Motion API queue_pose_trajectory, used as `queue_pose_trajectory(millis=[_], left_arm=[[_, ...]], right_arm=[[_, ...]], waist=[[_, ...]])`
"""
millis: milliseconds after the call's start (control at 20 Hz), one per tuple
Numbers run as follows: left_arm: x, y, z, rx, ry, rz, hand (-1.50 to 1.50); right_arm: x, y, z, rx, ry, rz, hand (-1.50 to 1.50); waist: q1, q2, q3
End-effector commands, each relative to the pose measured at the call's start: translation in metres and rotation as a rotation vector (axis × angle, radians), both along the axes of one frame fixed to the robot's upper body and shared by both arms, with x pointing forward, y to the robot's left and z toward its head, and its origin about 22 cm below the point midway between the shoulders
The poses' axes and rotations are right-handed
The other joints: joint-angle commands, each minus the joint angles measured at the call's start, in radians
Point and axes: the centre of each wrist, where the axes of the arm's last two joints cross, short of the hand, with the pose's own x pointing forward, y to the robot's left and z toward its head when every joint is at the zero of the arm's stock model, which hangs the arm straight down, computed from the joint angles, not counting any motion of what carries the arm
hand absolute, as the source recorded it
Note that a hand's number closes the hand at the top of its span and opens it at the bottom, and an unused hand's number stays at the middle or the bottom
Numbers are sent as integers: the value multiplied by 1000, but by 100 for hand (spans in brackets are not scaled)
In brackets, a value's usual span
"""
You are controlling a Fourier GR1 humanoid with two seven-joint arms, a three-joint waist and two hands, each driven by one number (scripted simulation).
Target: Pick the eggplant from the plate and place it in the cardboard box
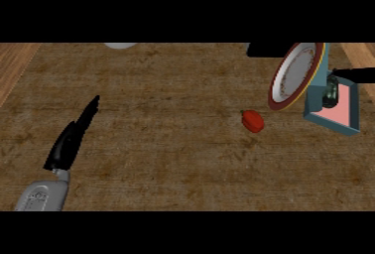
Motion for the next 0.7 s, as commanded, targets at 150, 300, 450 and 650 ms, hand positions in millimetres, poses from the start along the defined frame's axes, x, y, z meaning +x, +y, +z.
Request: queue_pose_trajectory(millis=[150,300,450,650], left_arm=[[3,-6,4,-18,-2,13,0],[0,-5,2,-4,14,9,0],[-1,-3,4,-18,-2,7,0],[1,-11,7,-21,6,-11,0]], right_arm=[[-26,-52,-24,180,-212,-119,-150],[-38,-68,-26,182,-277,-144,-150],[-54,-91,-39,201,-329,-182,-150],[-81,-117,-50,175,-386,-190,-150]], waist=[[-1,4,1],[-7,-1,0],[4,3,1],[-2,1,1]])
